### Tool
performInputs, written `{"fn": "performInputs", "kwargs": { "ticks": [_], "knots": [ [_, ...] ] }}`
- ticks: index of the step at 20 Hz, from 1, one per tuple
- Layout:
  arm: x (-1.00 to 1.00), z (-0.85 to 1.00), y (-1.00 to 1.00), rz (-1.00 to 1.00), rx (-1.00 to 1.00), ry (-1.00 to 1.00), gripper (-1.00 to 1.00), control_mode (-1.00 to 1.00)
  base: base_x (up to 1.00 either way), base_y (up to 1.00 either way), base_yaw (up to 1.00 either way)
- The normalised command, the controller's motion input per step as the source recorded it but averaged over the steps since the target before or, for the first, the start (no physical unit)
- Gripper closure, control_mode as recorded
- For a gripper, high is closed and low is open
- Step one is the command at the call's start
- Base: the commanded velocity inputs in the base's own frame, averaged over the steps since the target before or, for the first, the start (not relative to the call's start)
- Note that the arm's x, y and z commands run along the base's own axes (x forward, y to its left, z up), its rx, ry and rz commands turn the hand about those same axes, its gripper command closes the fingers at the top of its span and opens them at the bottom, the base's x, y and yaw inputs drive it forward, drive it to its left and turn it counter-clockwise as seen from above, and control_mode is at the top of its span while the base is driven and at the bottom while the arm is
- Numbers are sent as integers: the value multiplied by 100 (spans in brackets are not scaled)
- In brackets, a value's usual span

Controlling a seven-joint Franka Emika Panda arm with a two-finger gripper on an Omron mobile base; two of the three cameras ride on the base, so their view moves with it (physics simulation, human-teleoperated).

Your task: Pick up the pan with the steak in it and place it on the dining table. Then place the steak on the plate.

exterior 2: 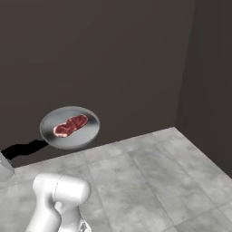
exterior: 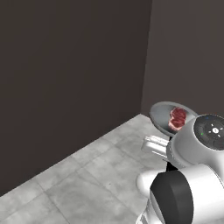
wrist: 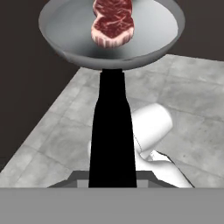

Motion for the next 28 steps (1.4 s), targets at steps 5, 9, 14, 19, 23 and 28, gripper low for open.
{"fn": "performInputs", "kwargs": {
  "ticks": [5,9,14,19,23,28],
  "knots": [
    [0,0,0,0,0,0,100,100,-5,0,50],
    [0,0,0,0,0,0,100,100,-5,0,50],
    [0,0,0,0,0,0,100,100,-5,0,50],
    [0,0,0,0,0,0,100,100,-5,0,50],
    [0,0,0,0,0,0,100,100,-5,0,50],
    [0,0,0,0,0,0,100,100,-5,0,50]
  ]
}}
